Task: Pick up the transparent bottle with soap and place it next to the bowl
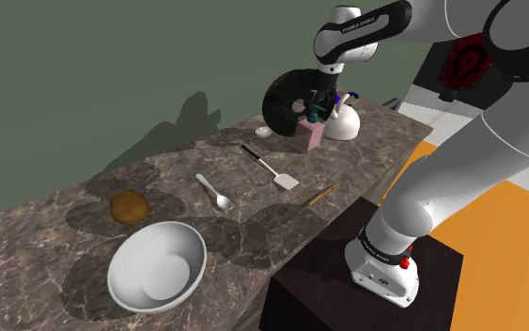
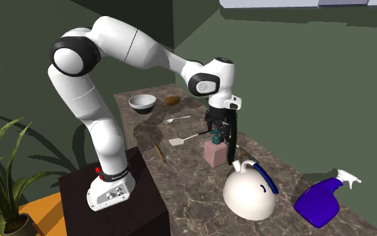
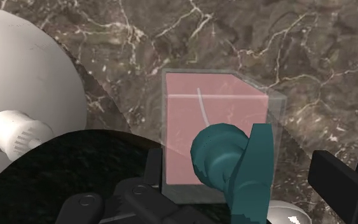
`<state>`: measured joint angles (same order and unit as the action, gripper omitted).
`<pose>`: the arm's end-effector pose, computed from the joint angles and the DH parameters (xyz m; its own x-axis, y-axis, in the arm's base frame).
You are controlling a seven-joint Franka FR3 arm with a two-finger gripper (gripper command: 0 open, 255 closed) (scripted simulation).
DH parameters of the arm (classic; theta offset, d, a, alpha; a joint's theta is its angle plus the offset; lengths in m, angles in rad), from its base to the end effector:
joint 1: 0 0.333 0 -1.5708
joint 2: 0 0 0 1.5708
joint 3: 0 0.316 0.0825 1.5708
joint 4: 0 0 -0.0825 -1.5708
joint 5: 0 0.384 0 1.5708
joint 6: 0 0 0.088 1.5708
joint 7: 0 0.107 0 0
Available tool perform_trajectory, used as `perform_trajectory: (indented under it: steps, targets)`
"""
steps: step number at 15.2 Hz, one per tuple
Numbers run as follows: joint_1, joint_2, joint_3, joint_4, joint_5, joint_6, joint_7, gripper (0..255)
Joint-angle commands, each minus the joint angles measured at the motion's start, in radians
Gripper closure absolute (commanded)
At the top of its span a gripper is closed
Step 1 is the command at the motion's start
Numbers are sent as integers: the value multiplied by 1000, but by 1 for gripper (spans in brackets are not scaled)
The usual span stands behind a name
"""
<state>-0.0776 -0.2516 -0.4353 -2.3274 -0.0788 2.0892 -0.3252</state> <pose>0.4047 -0.2375 0.4288 0.9908 -0.1355 0.0058 -0.1352 -0.9901 -0.0371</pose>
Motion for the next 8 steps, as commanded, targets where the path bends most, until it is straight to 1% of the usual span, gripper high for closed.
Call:
perform_trajectory:
  steps: [1, 3, 4, 8]
  targets:
    - [0, 0, 0, 0, 0, 0, 0, 0]
    - [0, 0, 0, 0, 0, 0, 0, 0]
    - [0, 0, 0, 0, 0, 0, 0, 255]
    - [0, 0, 0, 0, 0, 0, 0, 255]
